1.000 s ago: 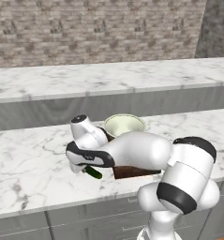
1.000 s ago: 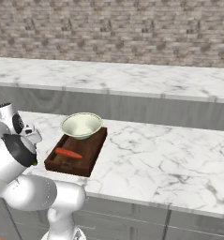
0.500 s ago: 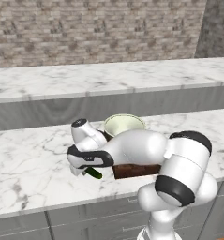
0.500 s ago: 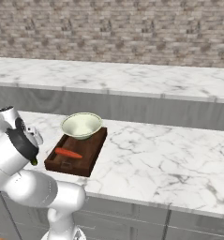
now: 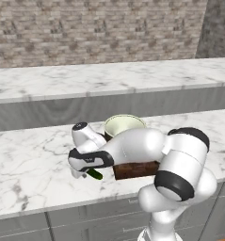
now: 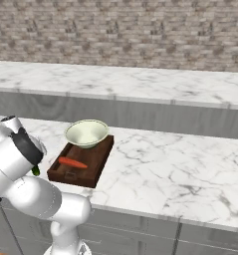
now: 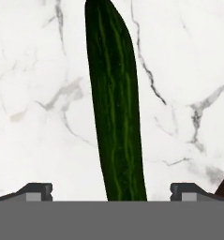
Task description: Place the two vegetables and bowl onto the tray for setting up a vegetable dip station.
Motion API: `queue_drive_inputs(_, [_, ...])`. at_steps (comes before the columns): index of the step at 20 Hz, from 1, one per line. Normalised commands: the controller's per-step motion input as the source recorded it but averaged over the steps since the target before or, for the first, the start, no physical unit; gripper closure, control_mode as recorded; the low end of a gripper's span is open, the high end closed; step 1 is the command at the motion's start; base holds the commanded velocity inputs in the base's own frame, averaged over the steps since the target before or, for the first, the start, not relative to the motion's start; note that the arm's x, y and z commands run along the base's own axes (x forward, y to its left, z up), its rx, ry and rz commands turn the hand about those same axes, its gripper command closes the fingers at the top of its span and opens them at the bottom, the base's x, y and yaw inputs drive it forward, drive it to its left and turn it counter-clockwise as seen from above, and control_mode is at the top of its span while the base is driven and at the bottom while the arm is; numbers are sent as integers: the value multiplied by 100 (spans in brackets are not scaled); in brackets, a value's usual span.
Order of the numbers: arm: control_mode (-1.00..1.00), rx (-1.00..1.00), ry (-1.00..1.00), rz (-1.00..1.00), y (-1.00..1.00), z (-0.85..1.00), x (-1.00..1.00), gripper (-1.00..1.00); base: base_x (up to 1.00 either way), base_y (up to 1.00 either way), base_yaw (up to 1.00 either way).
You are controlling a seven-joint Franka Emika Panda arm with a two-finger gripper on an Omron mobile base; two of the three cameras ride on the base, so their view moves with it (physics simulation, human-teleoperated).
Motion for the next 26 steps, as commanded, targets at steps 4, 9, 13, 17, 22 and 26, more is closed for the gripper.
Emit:
queue_drive_inputs(4, [-100, 0, 0, 0, -1, -13, 0, -100, 0, 0, 0])
queue_drive_inputs(9, [-100, 1, 0, 0, 0, -4, 0, -100, 0, 0, 0])
queue_drive_inputs(13, [-100, 0, 0, 0, 0, -6, 0, -100, 0, 0, 0])
queue_drive_inputs(17, [-100, 0, 0, 0, 0, -6, 5, -100, 0, 0, 0])
queue_drive_inputs(22, [-100, 0, 0, 0, 0, -11, 7, -100, 0, 0, 0])
queue_drive_inputs(26, [-100, 1, -2, 0, 0, -13, 4, -100, 0, 0, 0])
